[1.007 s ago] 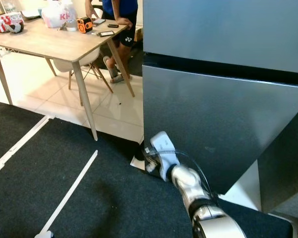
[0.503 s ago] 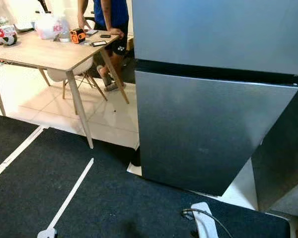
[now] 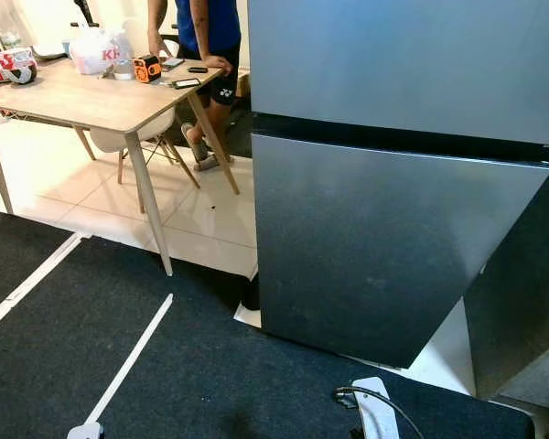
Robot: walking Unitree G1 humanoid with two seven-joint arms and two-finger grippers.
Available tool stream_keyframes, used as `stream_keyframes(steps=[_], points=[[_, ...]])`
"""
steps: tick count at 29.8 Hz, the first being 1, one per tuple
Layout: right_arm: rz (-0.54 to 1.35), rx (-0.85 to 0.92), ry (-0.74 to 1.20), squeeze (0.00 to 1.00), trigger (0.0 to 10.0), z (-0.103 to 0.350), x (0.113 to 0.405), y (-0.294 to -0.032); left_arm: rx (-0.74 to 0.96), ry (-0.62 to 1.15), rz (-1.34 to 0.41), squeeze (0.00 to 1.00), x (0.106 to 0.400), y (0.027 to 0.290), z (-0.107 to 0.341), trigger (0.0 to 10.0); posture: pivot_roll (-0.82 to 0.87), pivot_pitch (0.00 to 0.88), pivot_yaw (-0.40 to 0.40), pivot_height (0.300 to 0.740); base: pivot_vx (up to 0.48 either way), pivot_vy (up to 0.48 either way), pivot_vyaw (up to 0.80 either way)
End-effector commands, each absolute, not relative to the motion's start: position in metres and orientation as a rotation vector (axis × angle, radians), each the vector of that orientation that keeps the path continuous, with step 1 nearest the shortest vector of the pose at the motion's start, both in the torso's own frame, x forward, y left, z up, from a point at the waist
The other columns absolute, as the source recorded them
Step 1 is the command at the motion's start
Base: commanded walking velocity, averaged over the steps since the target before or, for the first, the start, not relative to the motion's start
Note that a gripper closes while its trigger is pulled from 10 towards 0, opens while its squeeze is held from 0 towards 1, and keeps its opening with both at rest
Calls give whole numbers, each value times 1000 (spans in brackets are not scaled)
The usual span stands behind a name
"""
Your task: Restocking fridge
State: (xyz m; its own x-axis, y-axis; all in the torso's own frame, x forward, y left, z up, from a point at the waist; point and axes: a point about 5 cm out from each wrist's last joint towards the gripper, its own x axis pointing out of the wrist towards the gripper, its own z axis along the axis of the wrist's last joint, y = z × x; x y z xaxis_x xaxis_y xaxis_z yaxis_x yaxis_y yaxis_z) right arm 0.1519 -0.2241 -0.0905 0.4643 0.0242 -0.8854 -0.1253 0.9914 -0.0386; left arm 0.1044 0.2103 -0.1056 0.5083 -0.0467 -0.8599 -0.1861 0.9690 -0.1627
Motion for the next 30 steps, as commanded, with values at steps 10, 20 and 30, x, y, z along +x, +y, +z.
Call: stream_keyframes(steps=[10,20,30], points=[[99,-102,1121,0,10000,-95,140,-225,-223,1066,64,0,99,215,-106,10000,-21,0,14,740,317,0,0],[103,-99,1100,0,10000,-92,146,-224,-217,1061,41,0,104,214,-105,10000,-25,0,9,740,358,0,0],[91,-87,1082,0,10000,-91,150,-223,-218,1060,68,0,103,216,-105,10000,-24,0,8,740,280,0,0]])
